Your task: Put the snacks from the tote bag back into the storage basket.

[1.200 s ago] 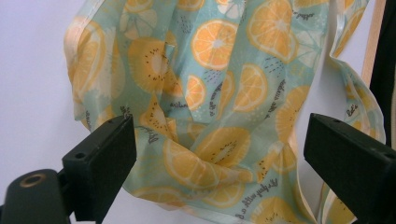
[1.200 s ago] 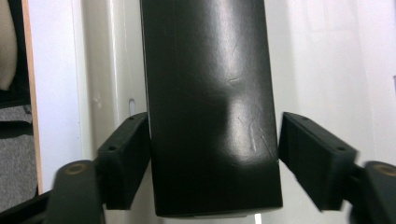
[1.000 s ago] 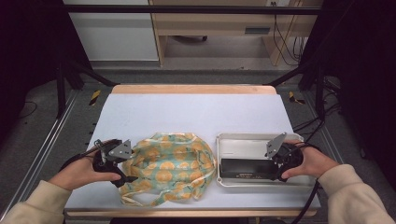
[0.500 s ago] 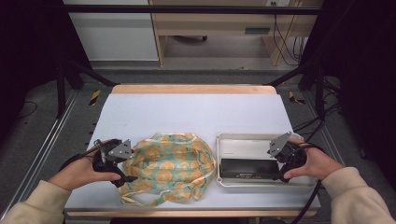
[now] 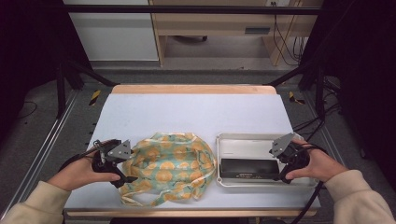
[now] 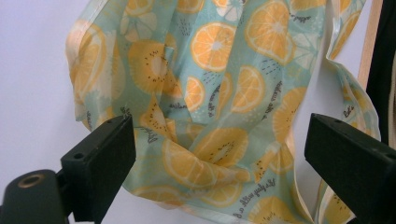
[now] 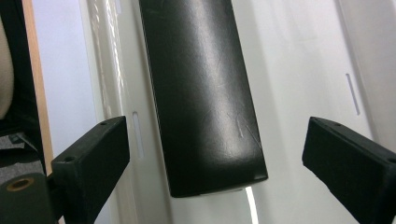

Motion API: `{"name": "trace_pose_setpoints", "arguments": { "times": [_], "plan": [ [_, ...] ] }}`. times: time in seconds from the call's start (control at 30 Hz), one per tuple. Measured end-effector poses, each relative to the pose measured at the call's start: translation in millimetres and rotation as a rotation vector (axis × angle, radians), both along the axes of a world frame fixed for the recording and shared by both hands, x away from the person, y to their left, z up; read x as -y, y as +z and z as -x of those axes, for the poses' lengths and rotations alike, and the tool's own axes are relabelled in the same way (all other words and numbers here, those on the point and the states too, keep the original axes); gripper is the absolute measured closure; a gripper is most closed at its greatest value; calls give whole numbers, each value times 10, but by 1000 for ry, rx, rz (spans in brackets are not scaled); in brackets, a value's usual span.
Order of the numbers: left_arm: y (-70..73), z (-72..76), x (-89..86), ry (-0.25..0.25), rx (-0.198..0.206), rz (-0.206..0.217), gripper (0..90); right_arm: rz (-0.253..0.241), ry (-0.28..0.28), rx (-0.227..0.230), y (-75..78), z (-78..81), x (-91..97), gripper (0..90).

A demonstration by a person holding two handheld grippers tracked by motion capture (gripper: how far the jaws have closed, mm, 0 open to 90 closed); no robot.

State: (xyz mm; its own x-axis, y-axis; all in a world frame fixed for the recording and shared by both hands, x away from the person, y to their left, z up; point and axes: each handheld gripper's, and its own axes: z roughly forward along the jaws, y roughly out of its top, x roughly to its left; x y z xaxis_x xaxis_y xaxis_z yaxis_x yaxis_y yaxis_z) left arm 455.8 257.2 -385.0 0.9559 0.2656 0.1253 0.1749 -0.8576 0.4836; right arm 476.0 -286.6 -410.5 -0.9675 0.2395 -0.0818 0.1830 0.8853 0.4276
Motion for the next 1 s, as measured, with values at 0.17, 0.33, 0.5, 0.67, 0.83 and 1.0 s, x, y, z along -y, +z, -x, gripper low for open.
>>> {"name": "trace_pose_setpoints", "arguments": {
  "times": [0.17, 0.33, 0.5, 0.67, 0.83, 1.0],
  "plan": [
    [18, 2, -16, 4, 5, 6, 88, -31, -19, 16, 64, 46, 34, 75],
    [39, 11, -30, 4, 10, 11, 88, -96, -59, 51, 177, 119, 71, 81],
    [63, 22, -46, 10, 19, 15, 88, -158, -131, 90, 303, 169, 65, 96],
    [127, 36, -68, 25, 33, 46, 88, -250, -250, 145, 497, 212, 11, 111],
    [177, 47, -81, 55, 56, 56, 79, -345, -358, 196, 649, 248, -46, 106],
    [224, 55, -106, 100, 75, 89, 71, -419, -501, 210, 794, 288, -127, 91]
  ]
}}
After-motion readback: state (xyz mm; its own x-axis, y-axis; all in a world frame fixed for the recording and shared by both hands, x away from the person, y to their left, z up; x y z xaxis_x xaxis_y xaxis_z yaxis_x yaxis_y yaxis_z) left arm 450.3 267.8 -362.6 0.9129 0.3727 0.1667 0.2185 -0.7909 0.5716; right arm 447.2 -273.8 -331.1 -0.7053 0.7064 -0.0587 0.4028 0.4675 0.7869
